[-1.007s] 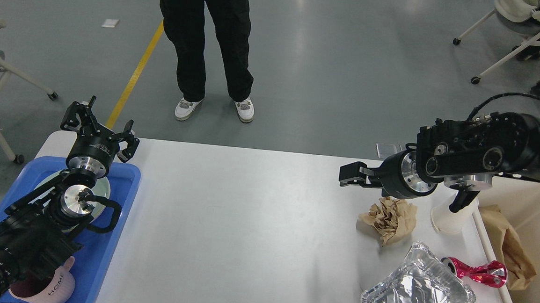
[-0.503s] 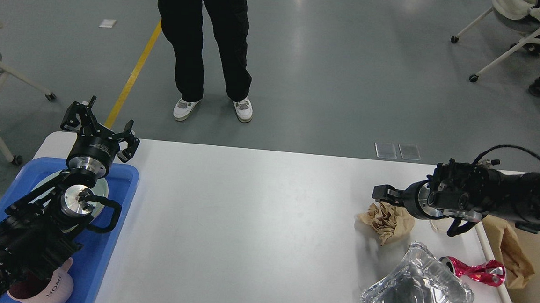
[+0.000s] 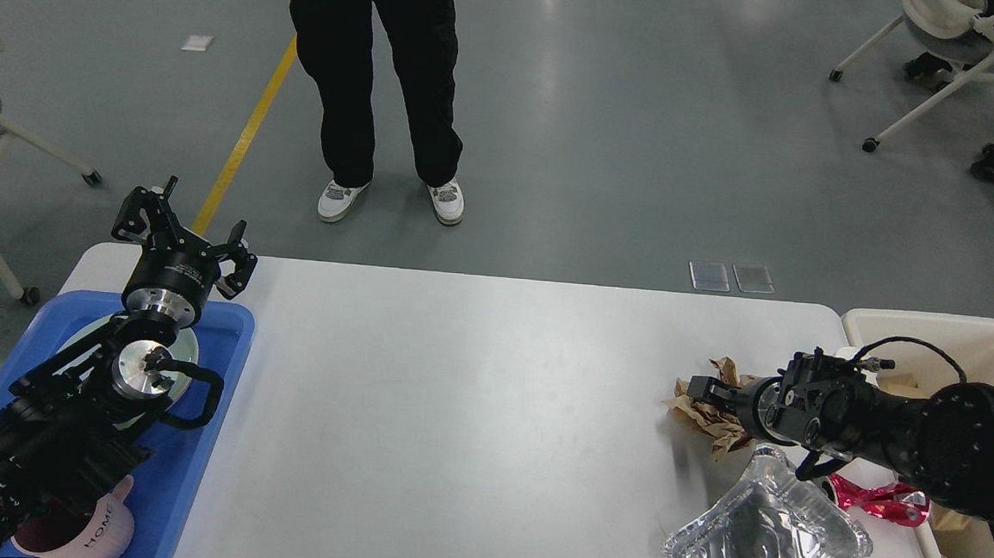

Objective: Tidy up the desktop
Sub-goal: 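Lift the crumpled paper and drop it into the white bin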

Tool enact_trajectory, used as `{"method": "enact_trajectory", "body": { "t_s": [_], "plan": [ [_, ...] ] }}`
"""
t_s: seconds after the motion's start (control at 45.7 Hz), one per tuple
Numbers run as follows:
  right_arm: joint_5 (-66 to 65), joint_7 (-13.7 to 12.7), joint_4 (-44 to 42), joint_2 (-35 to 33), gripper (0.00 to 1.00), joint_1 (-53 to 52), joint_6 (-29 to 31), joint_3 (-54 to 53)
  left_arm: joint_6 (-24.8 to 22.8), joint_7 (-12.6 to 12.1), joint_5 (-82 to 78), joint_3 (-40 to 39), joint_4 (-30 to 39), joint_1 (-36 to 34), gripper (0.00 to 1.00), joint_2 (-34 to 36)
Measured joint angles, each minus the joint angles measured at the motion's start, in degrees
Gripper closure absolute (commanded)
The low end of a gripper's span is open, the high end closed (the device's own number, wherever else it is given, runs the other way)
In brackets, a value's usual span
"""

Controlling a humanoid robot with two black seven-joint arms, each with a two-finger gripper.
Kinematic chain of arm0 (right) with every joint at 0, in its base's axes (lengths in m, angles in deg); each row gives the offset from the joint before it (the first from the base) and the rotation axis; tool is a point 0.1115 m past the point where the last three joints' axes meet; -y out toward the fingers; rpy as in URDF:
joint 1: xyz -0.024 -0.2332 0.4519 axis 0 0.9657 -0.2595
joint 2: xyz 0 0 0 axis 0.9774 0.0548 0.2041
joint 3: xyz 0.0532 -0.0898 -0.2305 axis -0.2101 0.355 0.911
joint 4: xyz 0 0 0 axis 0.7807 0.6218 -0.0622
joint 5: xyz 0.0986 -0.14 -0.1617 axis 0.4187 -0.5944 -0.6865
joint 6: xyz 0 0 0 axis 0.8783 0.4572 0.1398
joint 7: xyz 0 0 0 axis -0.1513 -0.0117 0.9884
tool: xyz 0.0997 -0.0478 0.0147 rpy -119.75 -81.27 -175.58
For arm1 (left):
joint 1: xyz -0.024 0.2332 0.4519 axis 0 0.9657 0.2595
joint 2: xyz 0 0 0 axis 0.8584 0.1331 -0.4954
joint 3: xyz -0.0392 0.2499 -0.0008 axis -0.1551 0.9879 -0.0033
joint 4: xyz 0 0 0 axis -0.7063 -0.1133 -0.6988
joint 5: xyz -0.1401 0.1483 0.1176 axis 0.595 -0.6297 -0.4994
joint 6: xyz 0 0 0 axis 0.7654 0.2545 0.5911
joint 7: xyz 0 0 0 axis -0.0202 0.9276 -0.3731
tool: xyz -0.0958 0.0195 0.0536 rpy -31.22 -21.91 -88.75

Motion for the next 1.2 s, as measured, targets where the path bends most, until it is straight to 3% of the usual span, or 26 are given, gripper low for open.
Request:
{"method": "enact_trajectory", "body": {
  "t_s": [0.241,0.394,0.635,0.81,0.897,1.029,1.204],
  "plan": [
    [-0.9,-0.1,2.3,1.6,1.0,-1.0,-2.0,0.4,0.0,0.0,0.0,0.0,0.0,0.0,0.04,0.0],
    [-1.0,-0.2,10.0,0.3,1.0,-8.3,-3.2,0.5,0.0,0.0,0.0,0.0,0.0,0.0,0.04,0.0],
    [-2.4,1.2,37.0,-5.8,1.0,-33.3,-3.0,-0.1,0.0,0.0,0.0,0.0,0.0,0.0,0.04,0.0],
    [-7.9,5.4,59.6,-9.3,1.0,-54.9,-1.8,-0.7,0.0,0.0,0.0,0.0,0.0,0.0,0.04,0.0],
    [-9.9,6.0,64.7,-10.3,1.0,-59.7,0.9,-1.1,0.0,0.0,0.0,0.0,0.0,0.0,0.04,0.0],
    [-10.8,6.0,63.4,-12.1,1.0,-58.6,3.1,-0.1,0.0,0.0,0.0,0.0,0.0,0.0,0.04,0.0],
    [-11.2,5.8,46.6,-16.6,1.0,-45.7,2.6,6.1,0.0,0.0,0.0,0.0,0.0,0.0,0.04,0.0]
  ]
}}
